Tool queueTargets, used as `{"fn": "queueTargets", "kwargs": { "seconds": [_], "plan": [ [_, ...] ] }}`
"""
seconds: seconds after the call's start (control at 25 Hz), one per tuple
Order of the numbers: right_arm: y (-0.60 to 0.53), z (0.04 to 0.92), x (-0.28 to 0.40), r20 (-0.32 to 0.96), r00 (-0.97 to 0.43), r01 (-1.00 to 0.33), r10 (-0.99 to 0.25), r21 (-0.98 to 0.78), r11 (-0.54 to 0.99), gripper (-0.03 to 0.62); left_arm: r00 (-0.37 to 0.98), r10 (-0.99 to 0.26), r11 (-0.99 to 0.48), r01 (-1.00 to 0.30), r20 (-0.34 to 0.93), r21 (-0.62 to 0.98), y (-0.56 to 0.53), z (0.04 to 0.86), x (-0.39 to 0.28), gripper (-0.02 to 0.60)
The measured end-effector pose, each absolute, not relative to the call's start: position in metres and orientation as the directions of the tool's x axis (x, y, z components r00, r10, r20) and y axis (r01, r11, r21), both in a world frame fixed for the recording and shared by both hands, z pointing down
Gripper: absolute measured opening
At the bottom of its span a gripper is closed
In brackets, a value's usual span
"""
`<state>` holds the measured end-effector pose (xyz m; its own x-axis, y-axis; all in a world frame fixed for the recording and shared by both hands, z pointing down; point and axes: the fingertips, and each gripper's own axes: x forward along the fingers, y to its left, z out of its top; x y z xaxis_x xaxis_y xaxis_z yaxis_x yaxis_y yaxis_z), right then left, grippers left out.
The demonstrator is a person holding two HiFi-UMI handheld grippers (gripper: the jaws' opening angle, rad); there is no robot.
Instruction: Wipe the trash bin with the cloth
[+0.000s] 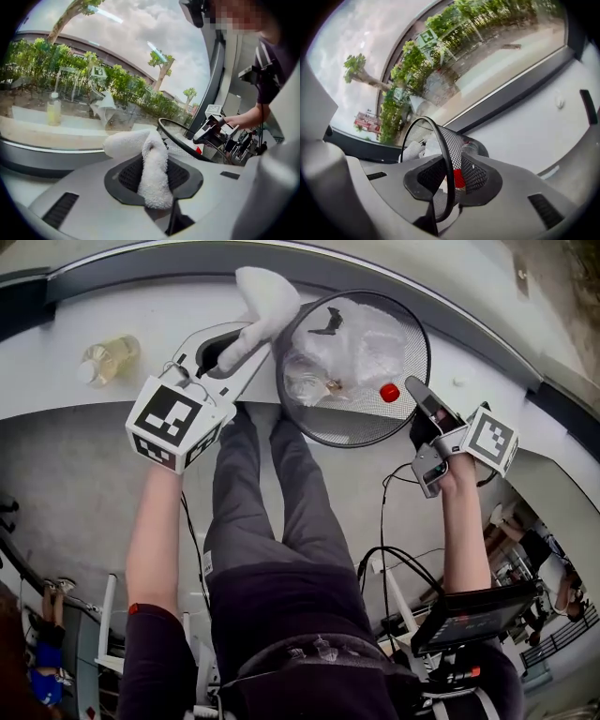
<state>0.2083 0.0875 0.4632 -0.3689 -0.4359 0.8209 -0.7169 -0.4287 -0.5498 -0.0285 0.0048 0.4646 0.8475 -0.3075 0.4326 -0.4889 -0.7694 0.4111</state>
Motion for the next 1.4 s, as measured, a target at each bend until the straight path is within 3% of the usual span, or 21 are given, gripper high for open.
{"fn": "queueTargets", "kwargs": {
  "seconds": [0.32,0.68,0.8,0.92,1.04,1.16,1.4],
  "plan": [
    [0.130,0.461,0.167,0.758,-0.509,-0.515,-0.408,-0.648,-0.561,0.084,0.871,-0.226,-0.712,-0.454,0.437,0.536,0.072,0.476,-0.027,0.086],
    [0.131,0.459,0.161,0.699,-0.532,-0.443,-0.478,-0.711,-0.546,0.086,0.926,0.040,-0.780,-0.205,0.375,0.591,0.145,0.463,-0.008,0.086],
    [0.126,0.453,0.179,0.728,-0.498,-0.551,-0.472,-0.685,-0.476,0.121,0.910,0.013,-0.798,-0.240,0.415,0.552,0.129,0.469,-0.018,0.086],
    [0.092,0.443,0.204,0.771,-0.433,-0.762,-0.467,-0.590,-0.268,0.123,0.885,-0.062,-0.829,-0.303,0.461,0.470,0.089,0.469,-0.033,0.087],
    [0.057,0.450,0.194,0.771,-0.511,-0.806,-0.379,-0.583,-0.098,0.121,0.879,-0.172,-0.832,-0.371,0.444,0.413,0.034,0.452,-0.044,0.087],
    [0.063,0.467,0.202,0.829,-0.474,-0.798,-0.298,-0.547,-0.252,0.104,0.884,-0.261,-0.823,-0.414,0.387,0.390,-0.014,0.434,-0.044,0.087],
    [0.113,0.456,0.181,0.813,-0.461,-0.647,-0.355,-0.582,-0.492,0.097,0.890,-0.227,-0.856,-0.376,0.395,0.355,-0.004,0.423,-0.058,0.087]
  ]
}}
